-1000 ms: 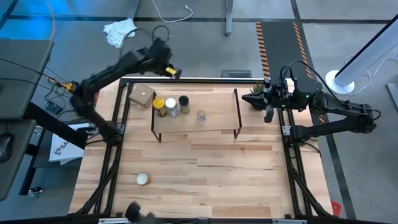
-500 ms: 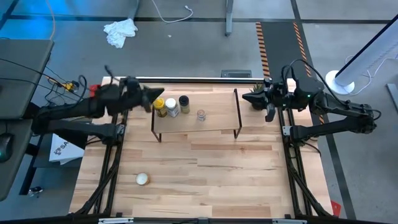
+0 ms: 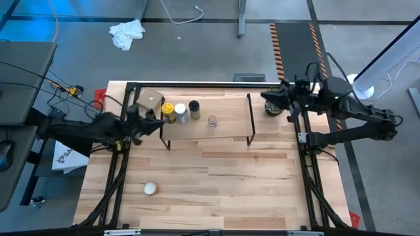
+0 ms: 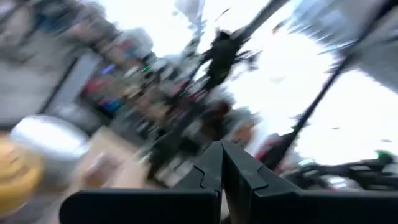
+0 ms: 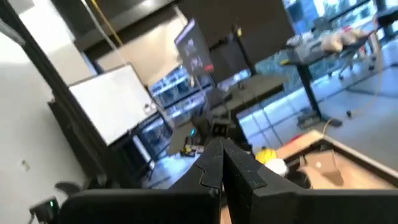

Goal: Shelf spices
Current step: Return to Home Position

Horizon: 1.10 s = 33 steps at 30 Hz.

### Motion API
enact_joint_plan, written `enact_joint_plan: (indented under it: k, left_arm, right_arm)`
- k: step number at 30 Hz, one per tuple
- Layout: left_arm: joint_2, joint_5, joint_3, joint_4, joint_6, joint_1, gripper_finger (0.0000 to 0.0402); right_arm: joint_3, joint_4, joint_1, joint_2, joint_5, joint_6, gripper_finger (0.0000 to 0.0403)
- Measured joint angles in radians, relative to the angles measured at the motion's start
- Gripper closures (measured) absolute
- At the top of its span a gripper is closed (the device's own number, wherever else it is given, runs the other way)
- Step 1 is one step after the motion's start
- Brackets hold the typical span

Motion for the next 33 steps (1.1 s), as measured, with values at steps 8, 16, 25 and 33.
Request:
enact_joint_plan:
  k: [8,16,25,33]
  left_arm:
    - [-0.214,0.083,-0.21,0.07,0.049,-0.002,0.0401]
    - [-0.282,0.079,-0.248,-0.136,0.161,-0.006,0.0401]
    - [-0.278,0.156,-0.248,-0.159,0.198,-0.006,0.0401]
    - [-0.278,0.153,-0.248,-0.167,0.198,-0.006,0.0401]
  right_arm:
    - [0.093,-0.154,0.0,0.0,0.147,-0.026,0.0403]
    - [0.112,-0.22,0.0,0.001,0.16,0.02,0.0403]
    - [0.069,-0.258,0.0,0.064,0.0,-0.032,0.0403]
    - [-0.112,-0.236,-0.009,-0.032,-0.121,-0.088,0.0403]
